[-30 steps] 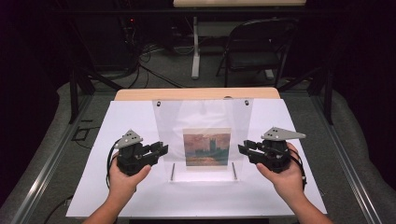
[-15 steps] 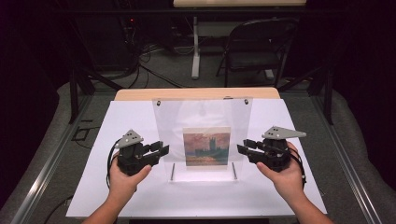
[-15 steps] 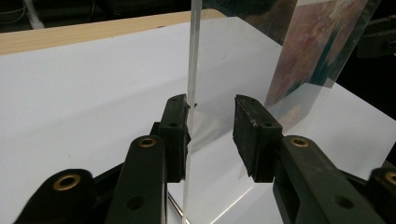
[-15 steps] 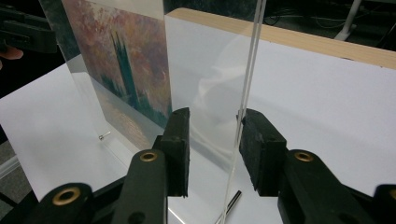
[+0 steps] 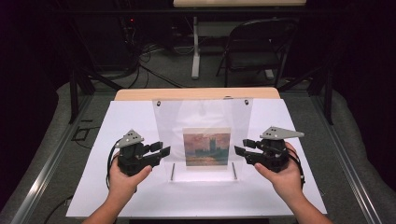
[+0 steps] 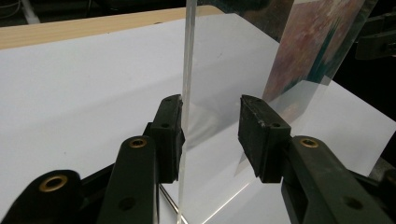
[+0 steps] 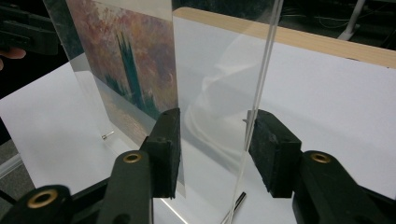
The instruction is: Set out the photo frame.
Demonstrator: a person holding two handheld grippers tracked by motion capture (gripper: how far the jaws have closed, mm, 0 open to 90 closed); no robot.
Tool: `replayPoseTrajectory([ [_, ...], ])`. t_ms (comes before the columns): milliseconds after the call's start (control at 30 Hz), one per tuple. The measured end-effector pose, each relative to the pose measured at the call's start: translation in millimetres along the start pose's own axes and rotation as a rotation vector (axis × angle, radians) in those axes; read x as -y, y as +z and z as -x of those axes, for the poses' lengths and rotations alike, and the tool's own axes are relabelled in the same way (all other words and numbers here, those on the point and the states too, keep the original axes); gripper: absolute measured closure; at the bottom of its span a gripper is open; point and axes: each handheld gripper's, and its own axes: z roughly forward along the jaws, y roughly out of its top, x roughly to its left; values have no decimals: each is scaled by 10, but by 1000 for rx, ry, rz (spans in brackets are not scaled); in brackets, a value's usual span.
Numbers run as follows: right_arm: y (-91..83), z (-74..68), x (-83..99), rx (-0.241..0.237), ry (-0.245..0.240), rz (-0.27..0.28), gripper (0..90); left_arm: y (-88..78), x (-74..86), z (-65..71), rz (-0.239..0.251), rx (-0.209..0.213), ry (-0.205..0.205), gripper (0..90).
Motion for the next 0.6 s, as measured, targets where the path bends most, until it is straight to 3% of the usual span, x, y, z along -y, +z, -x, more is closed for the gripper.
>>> replayPoseTrajectory([
  [233,5,-3,-8,2,-2,3,447,-26,-8,-7,-5,-1,-7,509],
  [600,-108,41,-22,41,-13,15,393,-194,23,-64,19,-79,24,416],
])
